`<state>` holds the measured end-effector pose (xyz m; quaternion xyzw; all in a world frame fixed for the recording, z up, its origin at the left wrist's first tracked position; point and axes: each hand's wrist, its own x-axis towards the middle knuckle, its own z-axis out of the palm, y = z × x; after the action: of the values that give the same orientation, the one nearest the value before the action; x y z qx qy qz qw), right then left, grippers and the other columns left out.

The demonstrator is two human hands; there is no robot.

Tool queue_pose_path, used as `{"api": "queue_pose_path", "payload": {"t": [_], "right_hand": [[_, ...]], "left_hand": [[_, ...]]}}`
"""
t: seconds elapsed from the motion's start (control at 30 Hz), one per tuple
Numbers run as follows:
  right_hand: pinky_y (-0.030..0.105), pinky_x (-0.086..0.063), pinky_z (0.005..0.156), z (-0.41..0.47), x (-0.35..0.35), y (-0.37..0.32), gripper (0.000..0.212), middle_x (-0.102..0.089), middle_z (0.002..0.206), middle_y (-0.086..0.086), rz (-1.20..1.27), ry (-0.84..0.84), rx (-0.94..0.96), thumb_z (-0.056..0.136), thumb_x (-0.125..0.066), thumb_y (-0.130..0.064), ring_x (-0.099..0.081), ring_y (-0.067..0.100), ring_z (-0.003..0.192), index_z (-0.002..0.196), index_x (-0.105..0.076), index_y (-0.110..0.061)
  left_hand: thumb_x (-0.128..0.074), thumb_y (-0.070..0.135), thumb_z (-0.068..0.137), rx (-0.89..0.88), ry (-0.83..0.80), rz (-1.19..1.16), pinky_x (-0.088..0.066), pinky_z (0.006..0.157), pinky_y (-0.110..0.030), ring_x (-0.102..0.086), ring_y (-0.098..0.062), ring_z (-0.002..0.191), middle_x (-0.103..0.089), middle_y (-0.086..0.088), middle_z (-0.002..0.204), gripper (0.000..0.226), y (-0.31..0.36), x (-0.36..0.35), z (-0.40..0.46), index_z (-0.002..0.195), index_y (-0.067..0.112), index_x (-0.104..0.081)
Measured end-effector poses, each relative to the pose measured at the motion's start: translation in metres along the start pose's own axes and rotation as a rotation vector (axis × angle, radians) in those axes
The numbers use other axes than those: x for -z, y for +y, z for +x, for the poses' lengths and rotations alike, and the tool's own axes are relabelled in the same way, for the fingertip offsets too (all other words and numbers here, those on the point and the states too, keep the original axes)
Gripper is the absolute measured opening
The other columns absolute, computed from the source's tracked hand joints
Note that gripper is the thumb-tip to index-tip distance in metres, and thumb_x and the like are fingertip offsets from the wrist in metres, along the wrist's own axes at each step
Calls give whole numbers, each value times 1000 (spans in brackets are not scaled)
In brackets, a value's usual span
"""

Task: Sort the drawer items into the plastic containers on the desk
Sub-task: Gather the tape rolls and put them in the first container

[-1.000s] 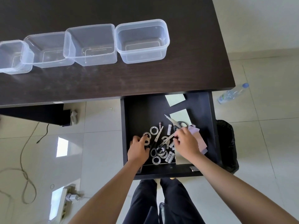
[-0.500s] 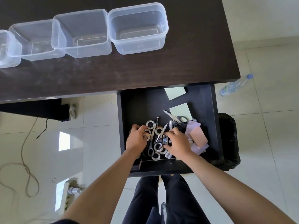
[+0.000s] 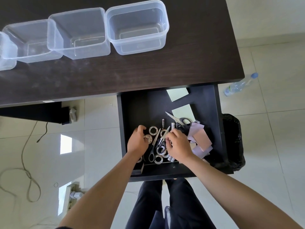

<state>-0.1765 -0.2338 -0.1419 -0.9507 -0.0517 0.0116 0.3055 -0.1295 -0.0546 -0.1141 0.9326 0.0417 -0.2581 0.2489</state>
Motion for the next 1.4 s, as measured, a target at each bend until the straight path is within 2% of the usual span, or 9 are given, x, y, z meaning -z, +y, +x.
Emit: {"api": "queue_pose_path", "payload": {"t": [0.1, 0.27, 0.37, 0.6, 0.73, 0.87, 1.07, 1.2, 1.4], "right_hand": [[36, -47, 61, 26, 1, -7, 9, -59, 82, 5, -28, -2, 42, 79, -56, -8, -56, 28, 72, 83, -63, -11], [40, -43, 89, 73, 19, -14, 39, -60, 109, 2, -162, -460, 34, 81, -56, -9, -56, 27, 101, 116, -60, -25], [33, -41, 85, 81, 26, -6, 39, -59, 109, 0, -220, -572, -1, 82, -58, -12, -59, 24, 99, 118, -58, -26], [29, -38, 80, 71, 24, 4, 31, -65, 101, -3, -177, -535, -7, 80, -60, -10, -60, 20, 97, 108, -60, -23], [33, -41, 73, 71, 26, 6, 28, -65, 90, 2, -98, -386, 46, 76, -55, -3, -61, 28, 86, 100, -63, -15], [35, -48, 70, 82, 30, -1, 43, -55, 90, -2, -57, -530, 80, 79, -51, -3, -56, 25, 81, 114, -61, -27], [40, -50, 76, 93, 19, -1, 35, -55, 106, 4, -138, -648, 36, 85, -51, -9, -57, 31, 96, 114, -64, -24], [41, -50, 76, 90, 21, -2, 28, -55, 102, 4, -88, -612, 2, 87, -49, -12, -58, 32, 93, 109, -66, -20], [36, -48, 72, 85, 44, -15, 21, -55, 98, 5, -15, -513, -34, 86, -52, -13, -58, 29, 87, 101, -67, -16]], "left_hand": [[-54, 8, 86, 26, 6, 20, -51, 76, -30, -58, -23, 96, -53, -7, 120, 41, -1, 1, -2, 127, 15, -49], [-54, 11, 88, 78, 5, 2, -51, 81, -30, -59, -26, 96, -52, -8, 122, 31, -4, -3, -10, 118, 12, -60], [-55, 11, 87, 67, 23, -24, -53, 82, -33, -60, -26, 95, -52, -6, 122, 31, -3, -6, -15, 118, 13, -60], [-49, 7, 88, -13, -9, -36, -54, 81, -30, -60, -22, 103, -52, 0, 131, 45, 4, -9, -15, 131, 18, -51], [-48, 5, 88, -59, -16, -25, -53, 85, -29, -57, -20, 112, -51, 3, 136, 49, 6, -7, -12, 135, 21, -49], [-45, 2, 87, -96, -24, -55, -51, 91, -30, -53, -19, 120, -52, 4, 138, 54, 10, -5, -9, 136, 23, -48], [-52, 7, 88, 31, 8, -118, -52, 87, -29, -59, -21, 106, -58, -4, 125, 39, 10, -5, -9, 126, 13, -56], [-54, 9, 88, 52, 51, -116, -52, 79, -29, -62, -20, 96, -65, -4, 112, 29, 10, 0, -14, 114, 14, -66], [-52, 16, 92, 115, 128, -141, -50, 76, -21, -64, -16, 98, -69, 2, 113, 29, 16, 19, -29, 117, 21, -66]]}}
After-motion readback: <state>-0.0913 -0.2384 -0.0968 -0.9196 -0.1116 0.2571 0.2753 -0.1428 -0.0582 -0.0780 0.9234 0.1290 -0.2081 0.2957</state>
